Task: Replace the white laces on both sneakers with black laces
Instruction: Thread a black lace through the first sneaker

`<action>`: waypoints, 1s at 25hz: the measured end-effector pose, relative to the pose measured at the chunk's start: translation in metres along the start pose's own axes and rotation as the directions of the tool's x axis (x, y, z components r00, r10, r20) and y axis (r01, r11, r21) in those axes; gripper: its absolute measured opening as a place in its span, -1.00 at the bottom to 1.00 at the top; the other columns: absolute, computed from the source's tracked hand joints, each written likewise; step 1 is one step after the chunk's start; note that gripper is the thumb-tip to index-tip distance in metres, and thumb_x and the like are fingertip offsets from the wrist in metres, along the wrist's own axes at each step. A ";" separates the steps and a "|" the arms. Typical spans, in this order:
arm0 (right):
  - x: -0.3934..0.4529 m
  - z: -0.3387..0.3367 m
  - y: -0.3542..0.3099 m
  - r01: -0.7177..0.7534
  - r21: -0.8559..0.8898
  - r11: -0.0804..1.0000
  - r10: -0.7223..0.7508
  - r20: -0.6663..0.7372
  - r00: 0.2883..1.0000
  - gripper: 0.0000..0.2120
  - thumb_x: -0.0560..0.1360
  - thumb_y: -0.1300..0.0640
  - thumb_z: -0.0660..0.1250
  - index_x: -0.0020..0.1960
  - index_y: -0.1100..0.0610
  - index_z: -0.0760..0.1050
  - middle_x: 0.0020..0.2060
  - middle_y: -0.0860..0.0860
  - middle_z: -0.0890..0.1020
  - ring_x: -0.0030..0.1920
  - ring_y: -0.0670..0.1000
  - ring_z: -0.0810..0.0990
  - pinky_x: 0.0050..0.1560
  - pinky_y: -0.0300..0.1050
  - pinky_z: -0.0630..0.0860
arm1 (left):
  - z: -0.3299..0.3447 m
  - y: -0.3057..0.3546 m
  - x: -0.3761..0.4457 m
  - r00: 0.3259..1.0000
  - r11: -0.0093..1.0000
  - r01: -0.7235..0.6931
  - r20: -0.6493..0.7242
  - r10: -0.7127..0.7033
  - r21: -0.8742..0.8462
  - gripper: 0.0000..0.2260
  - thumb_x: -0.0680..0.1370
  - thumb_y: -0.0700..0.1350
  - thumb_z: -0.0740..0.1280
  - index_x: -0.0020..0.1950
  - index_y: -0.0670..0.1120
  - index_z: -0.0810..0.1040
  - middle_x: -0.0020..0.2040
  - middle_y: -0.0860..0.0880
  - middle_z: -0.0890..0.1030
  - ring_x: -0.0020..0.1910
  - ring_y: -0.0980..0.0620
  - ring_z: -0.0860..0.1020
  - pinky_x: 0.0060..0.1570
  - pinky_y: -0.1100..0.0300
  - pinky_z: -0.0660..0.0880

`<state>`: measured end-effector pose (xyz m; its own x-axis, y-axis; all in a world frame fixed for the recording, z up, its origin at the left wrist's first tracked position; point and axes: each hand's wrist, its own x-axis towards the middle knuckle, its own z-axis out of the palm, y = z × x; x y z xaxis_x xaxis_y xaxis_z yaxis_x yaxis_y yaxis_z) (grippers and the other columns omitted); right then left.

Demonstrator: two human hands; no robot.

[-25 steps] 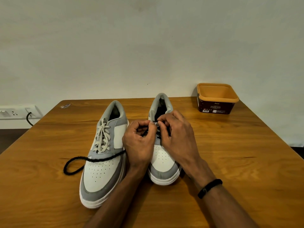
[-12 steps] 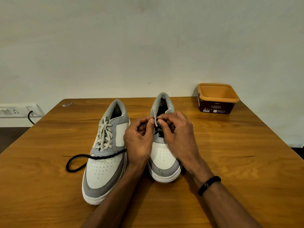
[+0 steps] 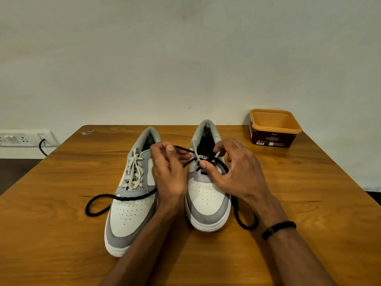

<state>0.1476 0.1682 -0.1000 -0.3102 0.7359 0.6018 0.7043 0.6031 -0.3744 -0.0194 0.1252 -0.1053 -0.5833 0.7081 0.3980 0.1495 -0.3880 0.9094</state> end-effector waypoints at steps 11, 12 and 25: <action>-0.004 -0.002 0.000 0.051 0.093 0.994 -0.047 -0.042 0.998 -0.37 0.36 -0.51 0.43 0.11 -0.01 0.49 -0.01 -0.15 0.53 -0.07 -0.18 0.41 -0.08 -0.28 0.36 | -0.014 0.004 0.007 0.822 0.610 -0.568 0.345 0.453 0.553 -0.72 0.67 -0.02 0.36 0.38 0.01 0.59 0.52 -0.06 0.43 0.60 -0.09 0.27 0.54 -0.19 0.24; -0.004 -0.002 0.000 0.053 0.096 0.994 -0.049 -0.046 0.998 -0.37 0.36 -0.50 0.44 0.11 -0.01 0.49 -0.01 -0.15 0.53 -0.07 -0.18 0.40 -0.08 -0.29 0.36 | -0.014 0.003 0.007 0.811 0.574 -0.584 0.384 0.441 0.574 -0.76 0.66 0.00 0.35 0.30 0.02 0.64 0.47 -0.06 0.47 0.59 -0.10 0.29 0.53 -0.27 0.20; -0.005 -0.003 0.003 0.043 0.107 0.993 -0.039 -0.039 0.998 -0.38 0.38 -0.52 0.38 0.11 -0.02 0.48 -0.03 -0.16 0.52 -0.06 -0.17 0.42 -0.07 -0.34 0.35 | -0.031 0.012 0.025 0.903 0.725 -0.334 -0.016 0.430 0.602 -0.79 0.71 0.00 0.31 0.15 -0.12 0.61 0.21 -0.12 0.47 0.21 -0.01 0.38 0.08 0.14 0.52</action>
<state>0.1528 0.1655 -0.1018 -0.3123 0.6995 0.6428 0.6183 0.6634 -0.4215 -0.0573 0.1198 -0.0884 -0.4752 0.4631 0.7482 0.7842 -0.1626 0.5988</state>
